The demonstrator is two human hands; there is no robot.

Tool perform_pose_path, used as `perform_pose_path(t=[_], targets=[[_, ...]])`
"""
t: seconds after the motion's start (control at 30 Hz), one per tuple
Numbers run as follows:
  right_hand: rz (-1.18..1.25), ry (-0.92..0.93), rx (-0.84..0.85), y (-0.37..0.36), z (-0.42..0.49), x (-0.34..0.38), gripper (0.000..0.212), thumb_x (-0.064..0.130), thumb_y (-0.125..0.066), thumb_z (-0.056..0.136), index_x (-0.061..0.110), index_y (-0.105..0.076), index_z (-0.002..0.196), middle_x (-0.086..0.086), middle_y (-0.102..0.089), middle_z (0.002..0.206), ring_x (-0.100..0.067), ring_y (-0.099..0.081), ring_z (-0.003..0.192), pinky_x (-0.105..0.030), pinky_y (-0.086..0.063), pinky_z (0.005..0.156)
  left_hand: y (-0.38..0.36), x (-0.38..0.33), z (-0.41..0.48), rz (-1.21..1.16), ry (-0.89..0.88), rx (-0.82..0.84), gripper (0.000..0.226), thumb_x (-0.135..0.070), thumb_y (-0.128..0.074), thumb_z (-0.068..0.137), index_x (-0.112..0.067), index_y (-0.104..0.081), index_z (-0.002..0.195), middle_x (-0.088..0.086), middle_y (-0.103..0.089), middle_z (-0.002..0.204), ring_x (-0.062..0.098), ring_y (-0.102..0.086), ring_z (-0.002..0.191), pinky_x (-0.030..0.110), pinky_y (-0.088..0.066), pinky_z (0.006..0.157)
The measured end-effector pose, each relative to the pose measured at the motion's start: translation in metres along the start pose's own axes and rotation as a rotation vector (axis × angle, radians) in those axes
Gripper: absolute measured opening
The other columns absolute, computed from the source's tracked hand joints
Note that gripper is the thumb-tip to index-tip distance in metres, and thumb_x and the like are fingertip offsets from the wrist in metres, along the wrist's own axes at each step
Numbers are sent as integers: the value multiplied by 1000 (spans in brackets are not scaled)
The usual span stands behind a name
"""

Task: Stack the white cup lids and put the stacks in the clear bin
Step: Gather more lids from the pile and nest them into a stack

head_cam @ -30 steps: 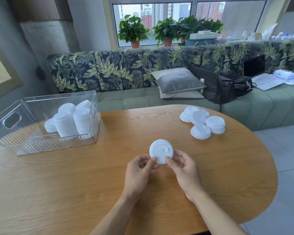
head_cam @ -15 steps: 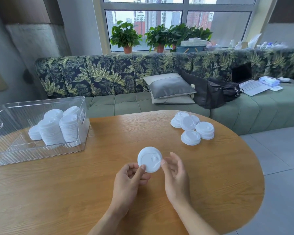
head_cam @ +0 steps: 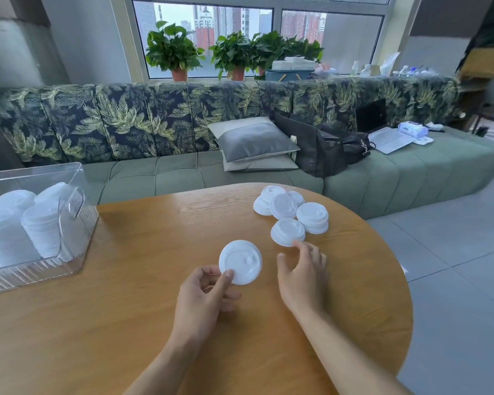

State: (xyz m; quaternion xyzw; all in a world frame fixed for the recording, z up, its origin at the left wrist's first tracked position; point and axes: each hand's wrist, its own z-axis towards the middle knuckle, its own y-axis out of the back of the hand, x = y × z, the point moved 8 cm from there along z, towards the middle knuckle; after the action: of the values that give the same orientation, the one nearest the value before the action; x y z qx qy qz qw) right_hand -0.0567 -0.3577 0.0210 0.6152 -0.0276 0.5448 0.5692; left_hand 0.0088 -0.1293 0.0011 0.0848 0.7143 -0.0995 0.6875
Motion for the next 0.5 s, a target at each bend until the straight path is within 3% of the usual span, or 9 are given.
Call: perform_pose_path(t=[0.33, 0.5], targets=[[-117, -126, -65, -8, 54, -17, 79, 71, -64, 84, 20, -51, 143, -4, -49, 150, -28, -33, 144, -44, -25, 119, -28, 1, 35, -63, 26, 5, 32, -34, -79, 92, -8, -67, 108, 7, -79, 89, 29, -79, 80, 33, -61, 58], [-144, -155, -62, -14, 67, -19, 80, 77, -64, 78, 22, -57, 135, -2, -51, 147, -27, -35, 140, -43, -27, 116, -26, 3, 37, -91, 14, -1, 29, -33, -80, 92, -9, -69, 104, 8, -78, 87, 31, -79, 78, 34, -61, 57]])
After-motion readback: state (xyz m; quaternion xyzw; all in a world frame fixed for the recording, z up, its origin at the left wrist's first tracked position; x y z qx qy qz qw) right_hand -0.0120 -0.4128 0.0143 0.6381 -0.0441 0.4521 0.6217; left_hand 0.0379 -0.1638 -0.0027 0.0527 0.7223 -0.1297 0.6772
